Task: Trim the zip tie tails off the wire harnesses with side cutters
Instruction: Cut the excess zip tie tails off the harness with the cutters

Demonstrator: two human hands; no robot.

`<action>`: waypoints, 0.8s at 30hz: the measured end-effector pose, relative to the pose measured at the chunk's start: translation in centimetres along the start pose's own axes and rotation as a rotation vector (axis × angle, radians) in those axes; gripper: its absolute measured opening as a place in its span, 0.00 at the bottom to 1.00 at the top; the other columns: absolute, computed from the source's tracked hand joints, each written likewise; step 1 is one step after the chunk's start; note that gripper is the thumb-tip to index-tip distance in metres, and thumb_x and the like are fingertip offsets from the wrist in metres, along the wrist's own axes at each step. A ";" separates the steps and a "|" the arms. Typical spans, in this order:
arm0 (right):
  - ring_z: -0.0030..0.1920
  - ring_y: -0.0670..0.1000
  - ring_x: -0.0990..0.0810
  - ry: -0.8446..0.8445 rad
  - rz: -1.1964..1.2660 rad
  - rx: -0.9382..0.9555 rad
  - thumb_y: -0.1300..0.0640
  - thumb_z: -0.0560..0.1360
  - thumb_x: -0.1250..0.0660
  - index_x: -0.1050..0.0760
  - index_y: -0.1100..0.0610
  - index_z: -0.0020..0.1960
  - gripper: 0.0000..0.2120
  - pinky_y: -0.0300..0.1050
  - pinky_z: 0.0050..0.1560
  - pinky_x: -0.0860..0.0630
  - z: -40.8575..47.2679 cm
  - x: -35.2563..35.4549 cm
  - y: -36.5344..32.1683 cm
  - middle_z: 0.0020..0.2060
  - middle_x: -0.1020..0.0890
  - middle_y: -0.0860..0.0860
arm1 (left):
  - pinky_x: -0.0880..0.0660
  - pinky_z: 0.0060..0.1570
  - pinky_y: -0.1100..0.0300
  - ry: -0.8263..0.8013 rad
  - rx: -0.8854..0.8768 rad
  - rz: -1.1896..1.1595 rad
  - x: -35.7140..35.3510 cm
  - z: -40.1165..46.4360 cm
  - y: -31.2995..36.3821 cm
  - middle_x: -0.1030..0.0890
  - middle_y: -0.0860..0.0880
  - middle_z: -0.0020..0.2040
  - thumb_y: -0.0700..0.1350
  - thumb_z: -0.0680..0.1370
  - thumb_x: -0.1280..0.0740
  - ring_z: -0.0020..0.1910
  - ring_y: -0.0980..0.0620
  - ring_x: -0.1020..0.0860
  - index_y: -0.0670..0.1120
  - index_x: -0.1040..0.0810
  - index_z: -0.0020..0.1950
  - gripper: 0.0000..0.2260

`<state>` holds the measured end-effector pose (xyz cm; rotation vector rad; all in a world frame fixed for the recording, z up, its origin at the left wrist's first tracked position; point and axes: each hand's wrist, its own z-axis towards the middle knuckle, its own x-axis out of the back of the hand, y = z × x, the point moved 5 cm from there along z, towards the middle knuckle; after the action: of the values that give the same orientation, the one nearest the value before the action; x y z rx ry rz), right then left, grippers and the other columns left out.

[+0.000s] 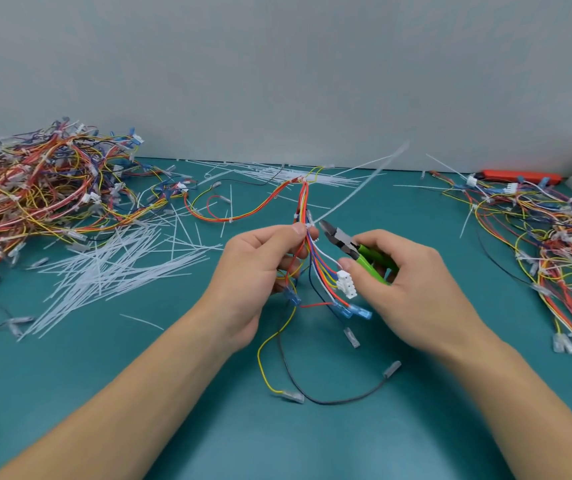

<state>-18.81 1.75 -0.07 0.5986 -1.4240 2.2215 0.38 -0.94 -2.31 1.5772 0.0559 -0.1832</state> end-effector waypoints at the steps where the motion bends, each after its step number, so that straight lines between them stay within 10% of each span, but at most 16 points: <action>1: 0.37 0.50 0.26 0.004 -0.004 0.004 0.48 0.78 0.28 0.21 0.45 0.48 0.03 0.41 0.39 0.29 0.0 0.0 0.0 0.37 0.21 0.47 | 0.32 0.33 0.60 -0.004 0.000 0.000 0.0 0.0 0.0 0.21 0.52 0.39 0.52 0.79 0.30 0.34 0.55 0.28 0.49 0.12 0.51 0.10; 24: 0.45 0.48 0.21 0.012 -0.022 0.073 0.47 0.77 0.26 0.16 0.48 0.57 0.10 0.48 0.49 0.24 0.1 -0.1 0.3 0.42 0.18 0.44 | 0.30 0.33 0.65 -0.145 0.072 -0.023 -1.0 -0.5 -0.3 0.23 0.53 0.34 0.52 0.75 0.29 0.32 0.55 0.29 0.40 0.14 0.51 0.15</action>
<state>-18.92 1.50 -0.31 0.6211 -1.3286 2.2644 -0.66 -0.30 -2.47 1.6316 -0.0463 -0.3197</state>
